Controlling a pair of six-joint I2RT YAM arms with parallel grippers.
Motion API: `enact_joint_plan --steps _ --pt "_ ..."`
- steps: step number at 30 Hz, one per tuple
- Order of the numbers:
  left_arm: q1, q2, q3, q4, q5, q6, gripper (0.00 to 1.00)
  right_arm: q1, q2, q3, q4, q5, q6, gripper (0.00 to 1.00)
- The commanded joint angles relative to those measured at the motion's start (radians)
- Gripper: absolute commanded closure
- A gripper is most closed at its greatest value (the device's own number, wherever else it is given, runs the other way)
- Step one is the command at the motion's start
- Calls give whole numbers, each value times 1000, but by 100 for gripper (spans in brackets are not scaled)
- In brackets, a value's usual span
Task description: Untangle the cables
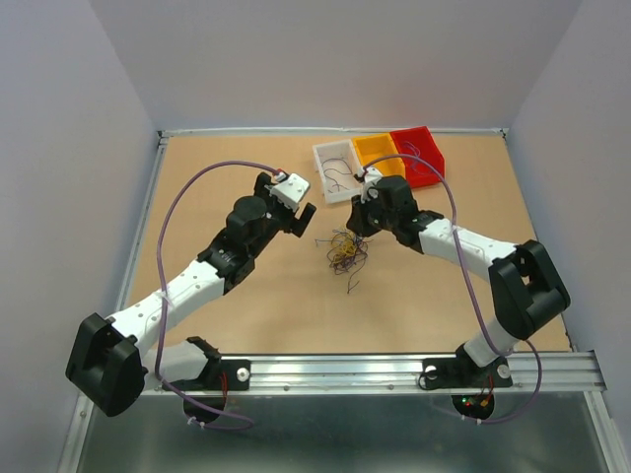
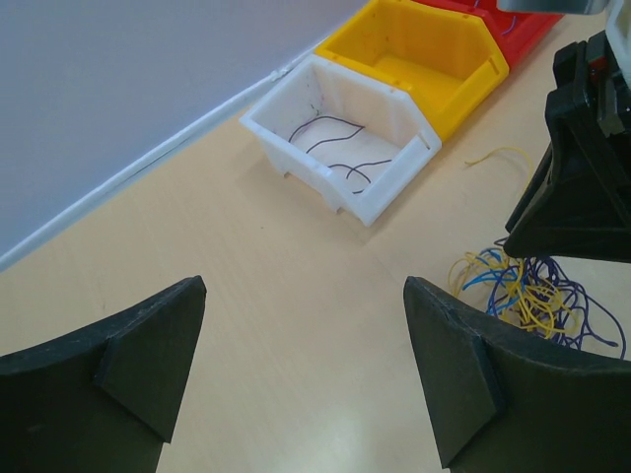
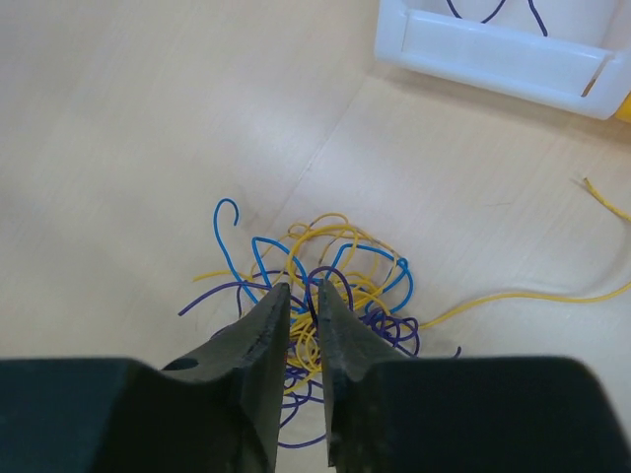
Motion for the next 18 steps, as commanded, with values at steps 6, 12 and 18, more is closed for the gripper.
enact_joint_plan --steps 6,12,18 --pt "3 -41 -41 88 110 19 8 6 -42 61 -2 -68 -21 100" --pt "4 -85 -80 109 243 24 8 33 -257 -45 103 -195 14 100" --pt "11 -142 -117 120 417 27 7 36 -488 -166 241 -296 109 99"
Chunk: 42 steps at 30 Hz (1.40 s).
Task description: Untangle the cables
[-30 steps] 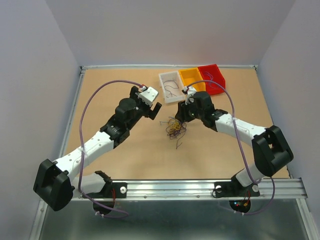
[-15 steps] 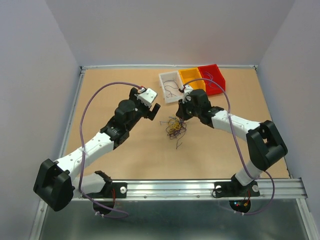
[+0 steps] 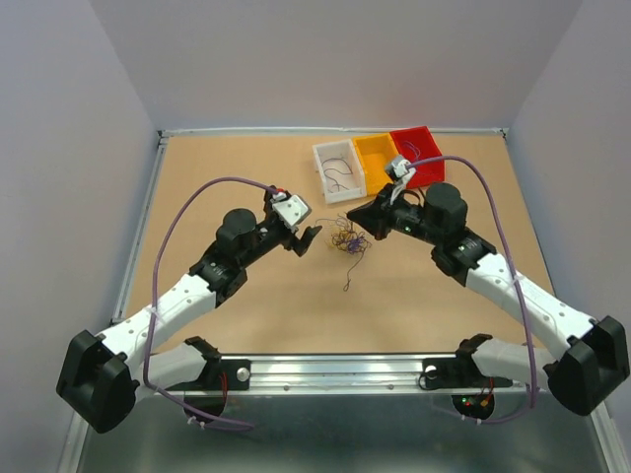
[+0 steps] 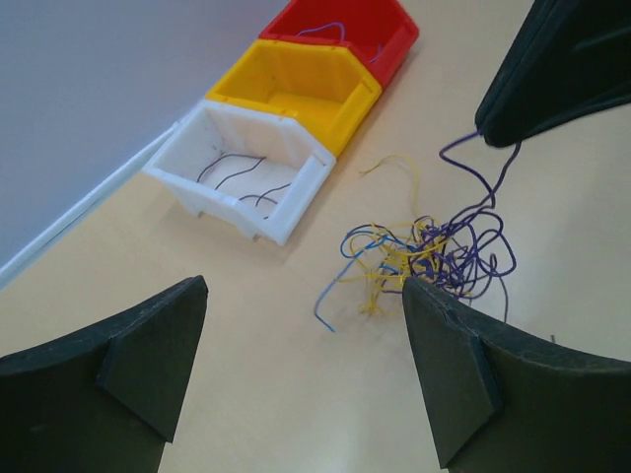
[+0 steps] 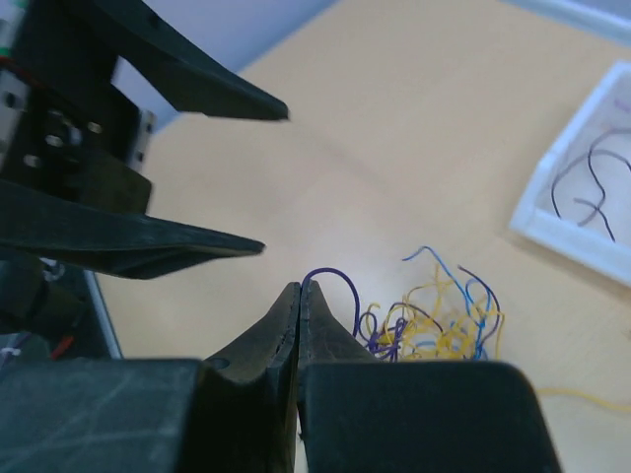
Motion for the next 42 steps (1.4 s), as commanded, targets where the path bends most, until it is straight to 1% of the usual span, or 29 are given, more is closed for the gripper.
enact_joint_plan --steps 1,3,8,14,17,20,25,26,30,33,35,36,37,38,41,42 --pt "11 -62 -25 72 177 17 7 7 -125 -73 145 -91 79 99" --pt "13 -77 -36 73 253 24 7 7 -156 -90 158 -96 85 99" --pt "14 -97 -53 74 384 49 7 7 -151 -88 164 -96 91 100" --pt "14 -59 -41 86 441 43 8 7 -122 -78 197 -102 108 99" --pt "13 -13 -18 118 469 5 8 7 -114 -76 220 -114 120 100" --pt "13 33 8 148 525 -35 9 7 -111 -68 236 -117 130 99" --pt "14 102 24 206 553 -74 11 9 -108 -67 257 -113 142 99" --pt "13 123 27 209 559 -77 13 7 -107 -67 262 -111 143 99" --pt "13 146 34 223 591 -88 14 7 -100 -65 268 -111 148 99" --pt "10 150 16 298 602 -95 14 7 -96 -65 279 -122 154 100" --pt "5 172 24 332 558 -124 17 7 -93 -67 294 -128 165 99" --pt "5 182 31 348 544 -146 20 7 -91 -68 299 -131 169 99" --pt "5 205 42 352 535 -152 21 7 -90 -68 306 -131 171 99" --pt "4 212 54 358 535 -156 24 7 -88 -70 309 -136 173 100" --pt "-5 226 53 408 535 -181 37 7 -82 -68 317 -136 177 99" --pt "-13 231 50 418 504 -181 42 7 -82 -68 322 -133 179 99"
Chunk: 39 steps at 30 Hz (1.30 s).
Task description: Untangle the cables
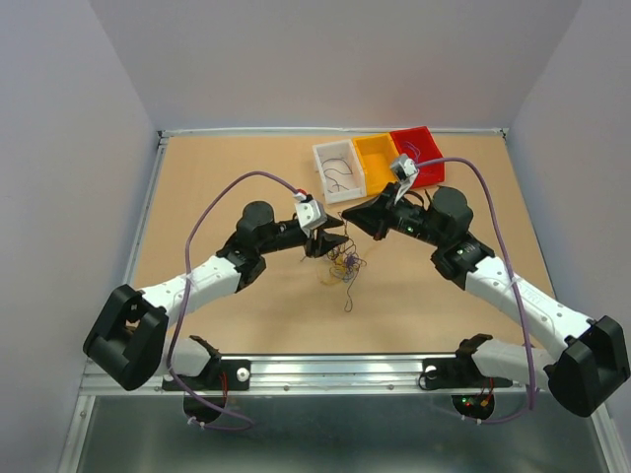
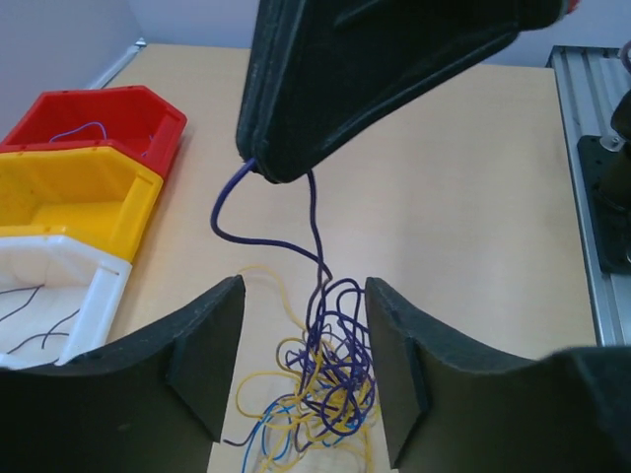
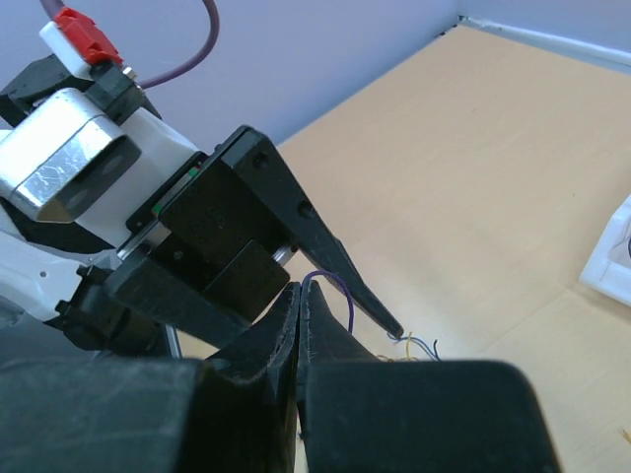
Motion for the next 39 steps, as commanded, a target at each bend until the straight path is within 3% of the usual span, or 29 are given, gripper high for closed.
enact_joint_plan --steps 1,3,7,8,12,16,21,27,33,35,36,38,39 --pt "-38 6 41 129 -47 -40 50 7 0 1 101 -17 22 99" --pt "-48 33 67 135 -73 -40 58 7 0 -2 115 -18 27 100" --pt "-51 73 121 137 -99 -82 100 7 -12 -13 121 -11 29 99" --pt "-51 69 125 135 -104 -82 100 7 -18 -17 122 -5 25 99" --pt "-51 5 73 130 -205 -66 100 7 -56 -62 116 130 -1 56" --pt "-51 -69 81 37 -316 -79 100 8 -50 -79 92 173 -79 45" --pt "-48 -160 67 14 -300 -114 100 7 8 -83 119 92 -171 36" --pt "-48 -174 84 -24 -287 -137 100 8 103 -71 233 -92 -176 37" --pt "-46 -152 95 -34 -296 -137 100 11 187 -39 302 -178 -137 39" --pt "-45 -151 96 -32 -302 -137 100 16 207 -28 306 -184 -134 53" --pt "-42 -151 99 -34 -311 -137 100 17 229 -14 305 -190 -133 73" --pt "-37 -158 110 -50 -360 -134 100 19 244 -2 302 -184 -125 88" --pt "-32 -178 115 -55 -448 -131 100 19 250 9 282 -149 -128 95"
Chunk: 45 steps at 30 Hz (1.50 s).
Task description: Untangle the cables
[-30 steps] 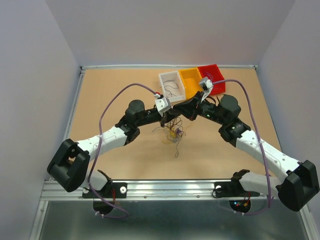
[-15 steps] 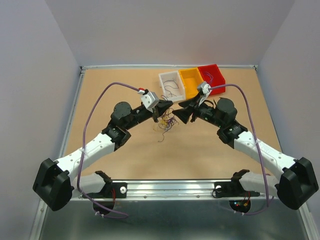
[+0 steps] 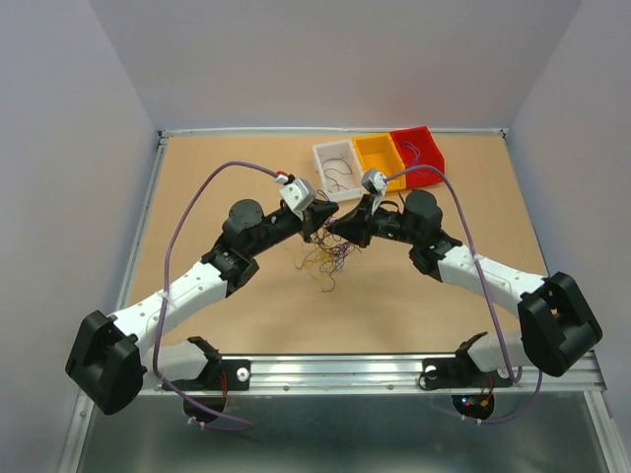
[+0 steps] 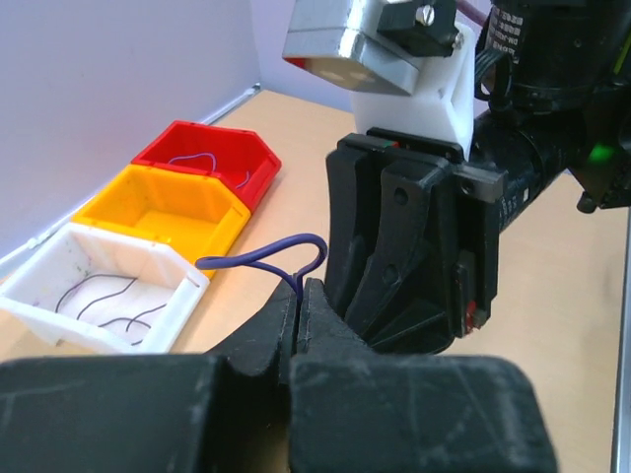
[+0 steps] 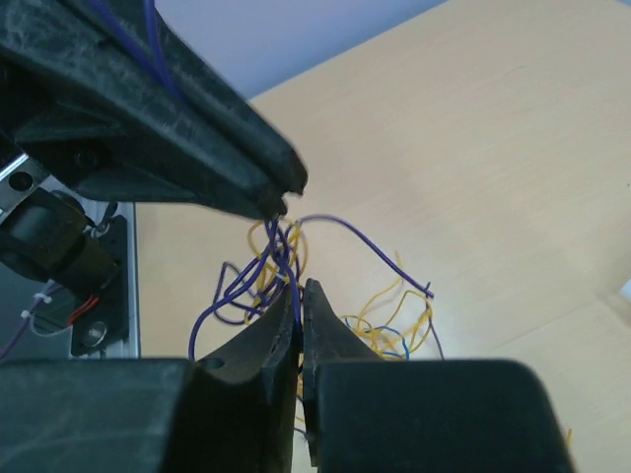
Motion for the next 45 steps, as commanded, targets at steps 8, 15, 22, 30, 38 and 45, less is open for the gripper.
enact_joint_plan --steps 8,15,22,30,38,45 --pt "289 -140 9 24 -616 -126 100 9 14 188 -365 567 23 99" --pt "503 -75 42 -25 -517 -241 100 9 -150 141 -545 967 67 99" --pt "503 -81 20 9 -462 -243 100 10 -314 79 -604 1022 81 99" --pt "471 -84 -23 136 40 -243 100 9 -218 90 -476 572 -49 37" --pt "346 -123 -39 141 190 -151 100 30 -98 78 -196 280 -69 20" --pt "283 -162 18 76 179 -160 100 74 -11 53 1 209 -82 20"
